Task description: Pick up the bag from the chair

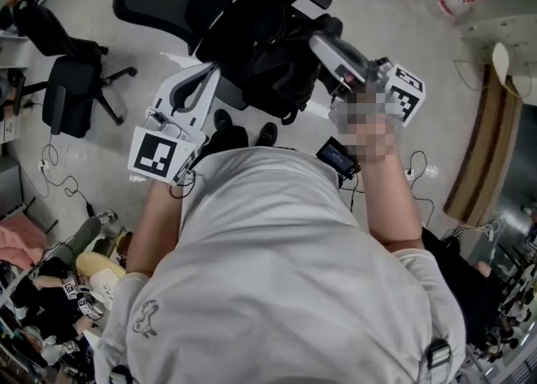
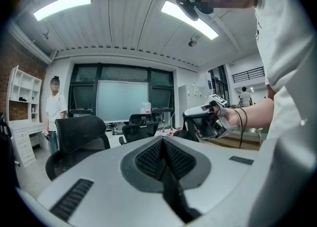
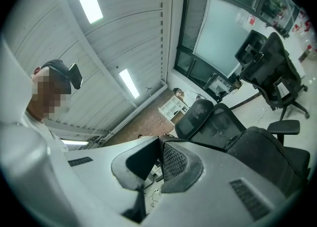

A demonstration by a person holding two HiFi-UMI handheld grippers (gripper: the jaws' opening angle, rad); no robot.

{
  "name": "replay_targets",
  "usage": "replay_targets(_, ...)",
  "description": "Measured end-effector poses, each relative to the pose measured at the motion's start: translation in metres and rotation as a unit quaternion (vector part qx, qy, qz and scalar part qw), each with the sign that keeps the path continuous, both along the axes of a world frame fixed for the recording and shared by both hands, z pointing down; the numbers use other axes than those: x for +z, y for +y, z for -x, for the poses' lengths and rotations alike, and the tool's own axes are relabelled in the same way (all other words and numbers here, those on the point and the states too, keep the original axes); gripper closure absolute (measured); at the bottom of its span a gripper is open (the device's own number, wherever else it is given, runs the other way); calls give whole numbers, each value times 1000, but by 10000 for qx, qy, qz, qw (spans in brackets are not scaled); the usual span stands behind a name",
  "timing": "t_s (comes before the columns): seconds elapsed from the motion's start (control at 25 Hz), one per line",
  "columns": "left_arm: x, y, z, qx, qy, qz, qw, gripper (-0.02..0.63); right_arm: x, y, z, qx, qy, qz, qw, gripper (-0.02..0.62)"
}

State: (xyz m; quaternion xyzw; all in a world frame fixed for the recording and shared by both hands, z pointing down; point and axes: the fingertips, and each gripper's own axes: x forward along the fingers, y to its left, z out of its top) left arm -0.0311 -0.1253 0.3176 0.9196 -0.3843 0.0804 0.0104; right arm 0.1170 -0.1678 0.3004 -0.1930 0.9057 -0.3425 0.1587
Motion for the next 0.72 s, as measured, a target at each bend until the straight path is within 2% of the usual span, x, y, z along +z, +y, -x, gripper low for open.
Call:
replay_targets(0.32,-12,17,-2,387,27,-140,9992,594,-8,36,-16,412,77,-49,9991,561)
replay_targets(0.72,-20,69,20,897,28,-175,9958,594,-11,101,-4,865,183,-47,9961,561)
